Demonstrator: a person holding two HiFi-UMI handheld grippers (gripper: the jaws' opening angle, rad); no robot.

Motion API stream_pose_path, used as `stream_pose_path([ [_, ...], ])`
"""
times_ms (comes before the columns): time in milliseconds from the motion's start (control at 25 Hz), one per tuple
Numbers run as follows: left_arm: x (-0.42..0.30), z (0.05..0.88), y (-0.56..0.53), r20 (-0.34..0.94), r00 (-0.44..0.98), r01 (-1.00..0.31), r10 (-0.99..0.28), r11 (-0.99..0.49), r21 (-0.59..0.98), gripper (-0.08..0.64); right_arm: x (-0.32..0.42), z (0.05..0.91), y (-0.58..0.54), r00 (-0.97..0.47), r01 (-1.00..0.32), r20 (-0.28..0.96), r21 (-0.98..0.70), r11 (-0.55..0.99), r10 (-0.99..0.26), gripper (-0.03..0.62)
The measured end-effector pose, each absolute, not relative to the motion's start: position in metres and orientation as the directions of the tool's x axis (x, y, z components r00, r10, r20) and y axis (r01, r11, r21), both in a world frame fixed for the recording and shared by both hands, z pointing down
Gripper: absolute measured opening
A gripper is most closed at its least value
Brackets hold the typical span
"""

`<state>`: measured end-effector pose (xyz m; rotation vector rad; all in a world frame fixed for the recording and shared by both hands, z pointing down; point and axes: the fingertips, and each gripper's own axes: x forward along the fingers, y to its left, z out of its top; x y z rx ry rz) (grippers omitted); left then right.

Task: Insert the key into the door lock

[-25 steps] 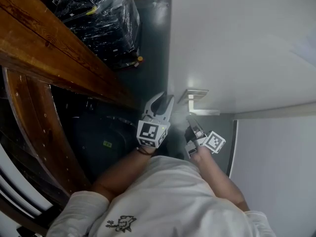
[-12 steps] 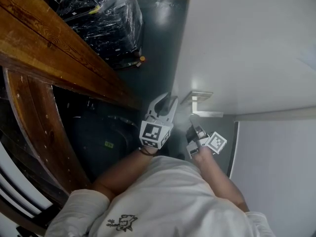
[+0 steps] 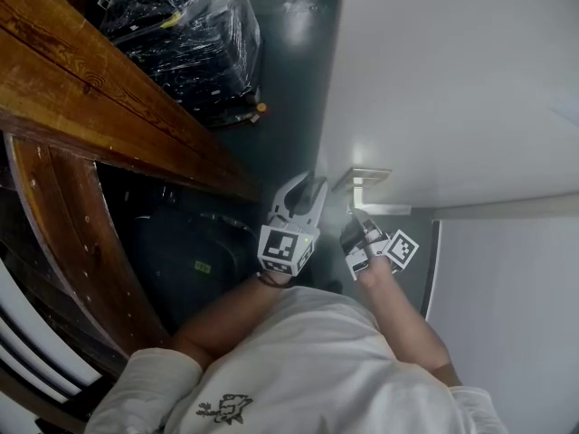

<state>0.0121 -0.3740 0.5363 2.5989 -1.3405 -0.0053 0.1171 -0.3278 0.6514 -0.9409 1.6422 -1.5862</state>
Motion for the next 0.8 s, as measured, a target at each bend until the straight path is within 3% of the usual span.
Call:
stream_pose_path([
  [320,0.013,0.538,-0.374,0.102,0.576,-0.813,-0.811,-0.555,0.177,0.095,0.116,0.651,-0.332,-0.515,-0.039,0.009,-0.999,0.013,-0.857,0.028],
  [800,0.002,0.544,-0.354,0.143,0.517,-0.850,-0.844,-0.488,0.196,0.095,0.110,0.642,-0.295,-0.590,-0.157,0.075,-0.987,0.023,-0.804,0.034],
])
